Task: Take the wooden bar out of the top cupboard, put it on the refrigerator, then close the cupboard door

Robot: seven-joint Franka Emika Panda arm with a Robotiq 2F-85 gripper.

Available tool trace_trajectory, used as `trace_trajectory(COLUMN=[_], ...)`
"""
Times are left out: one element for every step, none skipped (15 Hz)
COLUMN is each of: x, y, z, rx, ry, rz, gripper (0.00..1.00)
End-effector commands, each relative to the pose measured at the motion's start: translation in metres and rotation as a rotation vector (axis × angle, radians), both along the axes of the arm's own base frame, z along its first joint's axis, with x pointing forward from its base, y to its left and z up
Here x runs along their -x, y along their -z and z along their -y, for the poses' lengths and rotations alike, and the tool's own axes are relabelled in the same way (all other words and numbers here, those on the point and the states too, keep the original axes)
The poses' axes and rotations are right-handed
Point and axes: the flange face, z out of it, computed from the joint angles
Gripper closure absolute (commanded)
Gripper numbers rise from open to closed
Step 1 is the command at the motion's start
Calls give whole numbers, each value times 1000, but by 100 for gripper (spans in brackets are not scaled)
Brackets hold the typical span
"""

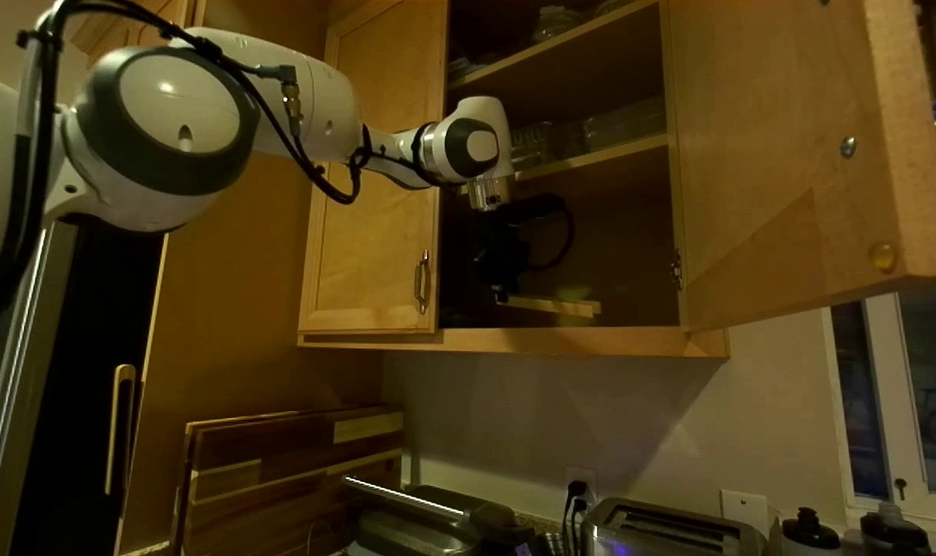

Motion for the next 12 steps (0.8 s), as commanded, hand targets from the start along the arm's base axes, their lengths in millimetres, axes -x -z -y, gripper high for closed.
trace_trajectory(x=[42, 47, 53, 60, 67, 75, 84, 93, 102, 112, 122, 133], y=[-10, -6, -5, -6, -8, -11, -13, -16, -17, -18, -17, -15], z=[-7, -9, -11, -15, -20, -26, -31, -39, -46, -54, -62, -70], rx=[-51, -63, -67, -66, -63, -61, -63, -78, -85, -103, -119, -138], ry=[11, 9, 10, 3, 0, -9, -15, -22, -28, -34, -39, -46], rz=[48, 44, 45, 55, 67, 84, 99, 116, 127, 136, 140, 138], gripper=[93, 93, 93, 93, 93, 93, 93, 93, 93, 93, 93, 93])
